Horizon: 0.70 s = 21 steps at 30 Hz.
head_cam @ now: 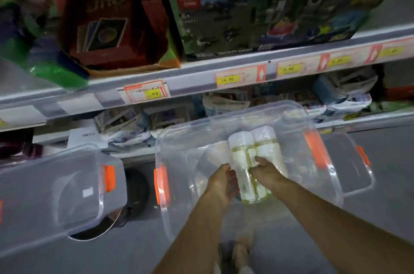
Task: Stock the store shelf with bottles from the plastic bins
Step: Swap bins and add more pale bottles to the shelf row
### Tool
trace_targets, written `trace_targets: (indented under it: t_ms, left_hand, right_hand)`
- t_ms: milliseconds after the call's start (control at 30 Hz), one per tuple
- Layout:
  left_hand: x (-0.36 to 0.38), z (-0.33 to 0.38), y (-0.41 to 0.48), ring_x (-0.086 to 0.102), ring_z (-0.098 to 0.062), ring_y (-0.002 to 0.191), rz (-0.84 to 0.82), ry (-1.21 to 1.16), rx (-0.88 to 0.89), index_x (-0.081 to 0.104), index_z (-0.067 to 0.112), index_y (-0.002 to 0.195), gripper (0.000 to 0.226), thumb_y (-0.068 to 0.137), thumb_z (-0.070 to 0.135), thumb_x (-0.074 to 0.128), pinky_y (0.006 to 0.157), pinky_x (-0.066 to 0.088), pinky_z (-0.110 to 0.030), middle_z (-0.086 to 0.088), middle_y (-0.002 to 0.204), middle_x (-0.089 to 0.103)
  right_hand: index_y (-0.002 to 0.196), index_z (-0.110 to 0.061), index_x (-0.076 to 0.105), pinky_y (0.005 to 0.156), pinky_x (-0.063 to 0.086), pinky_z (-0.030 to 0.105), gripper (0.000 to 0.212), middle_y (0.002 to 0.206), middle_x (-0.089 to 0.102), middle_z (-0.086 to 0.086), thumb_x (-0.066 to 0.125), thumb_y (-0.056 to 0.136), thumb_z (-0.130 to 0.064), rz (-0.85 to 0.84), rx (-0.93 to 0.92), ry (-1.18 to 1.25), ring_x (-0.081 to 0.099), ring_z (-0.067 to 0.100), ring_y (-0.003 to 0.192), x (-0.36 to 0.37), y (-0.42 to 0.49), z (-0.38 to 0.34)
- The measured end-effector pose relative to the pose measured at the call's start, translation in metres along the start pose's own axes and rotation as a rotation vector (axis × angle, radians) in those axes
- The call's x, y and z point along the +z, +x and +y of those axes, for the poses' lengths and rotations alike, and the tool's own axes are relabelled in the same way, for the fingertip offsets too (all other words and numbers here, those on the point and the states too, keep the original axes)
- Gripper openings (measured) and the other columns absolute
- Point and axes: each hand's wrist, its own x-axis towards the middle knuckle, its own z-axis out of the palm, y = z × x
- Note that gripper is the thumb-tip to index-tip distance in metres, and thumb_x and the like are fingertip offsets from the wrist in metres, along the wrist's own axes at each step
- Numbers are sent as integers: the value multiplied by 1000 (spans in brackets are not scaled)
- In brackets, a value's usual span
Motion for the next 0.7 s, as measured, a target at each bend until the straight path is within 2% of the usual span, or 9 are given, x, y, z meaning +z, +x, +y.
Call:
trace_targets:
  t_ms: [67, 167, 267, 367, 467, 633, 700]
  left_hand:
    - [-2, -1, 10, 55, -18, 68, -18, 2, -19, 60, 9, 83, 30, 104, 25, 47, 59, 45, -31, -4, 80, 63]
    - [-4, -4, 22, 57, -18, 74, -36, 5, -22, 62, 9, 89, 29, 104, 28, 48, 61, 45, -32, -4, 83, 63]
    - [-7, -6, 36, 57, -17, 73, -13, 28, -14, 64, 7, 98, 27, 101, 31, 52, 61, 46, -30, -3, 81, 63]
    - [-13, -5, 49, 59, -14, 78, 42, 72, 4, 65, 14, 102, 26, 98, 37, 55, 66, 43, -30, 1, 86, 66]
    - [-18, -3, 60, 58, -13, 86, 73, 114, 10, 66, 16, 102, 29, 98, 41, 52, 79, 38, -33, 3, 92, 67]
    - [-20, -1, 82, 65, -21, 89, 40, 129, 29, 70, 15, 102, 37, 97, 48, 52, 86, 51, -38, -3, 90, 73]
    - [-17, 1, 85, 67, -24, 83, 18, 128, 11, 70, 13, 104, 46, 94, 55, 54, 77, 55, -38, -6, 83, 75]
  right_hand:
    - [143, -11, 43, 88, 43, 28, 51, 132, 55, 11, 51, 93, -5, 49, -4, -20, 56, 28, 114, 6, 6, 5]
    - [126, -16, 55, 95, 45, 32, 39, 123, 57, 10, 49, 89, -4, 82, -18, -18, 56, 28, 112, 9, 14, 11]
    - [137, -16, 54, 96, 50, 37, 50, 129, 58, 9, 45, 91, 0, 49, -34, 42, 57, 30, 114, 11, 21, 15]
    - [137, -19, 51, 88, 54, 39, 52, 128, 61, 8, 44, 91, 3, -31, -36, 92, 58, 26, 110, 16, 23, 19]
    - [139, -26, 44, 98, 50, 45, 56, 124, 60, 4, 48, 91, 3, -115, -21, 108, 57, 25, 111, 20, 29, 21]
    - [144, -31, 38, 94, 51, 42, 58, 132, 58, 7, 55, 94, -8, -233, 50, 139, 58, 28, 116, 26, 43, 18]
    - [142, -31, 40, 92, 53, 43, 57, 127, 62, 7, 57, 92, -9, -273, 81, 177, 61, 27, 112, 32, 47, 15]
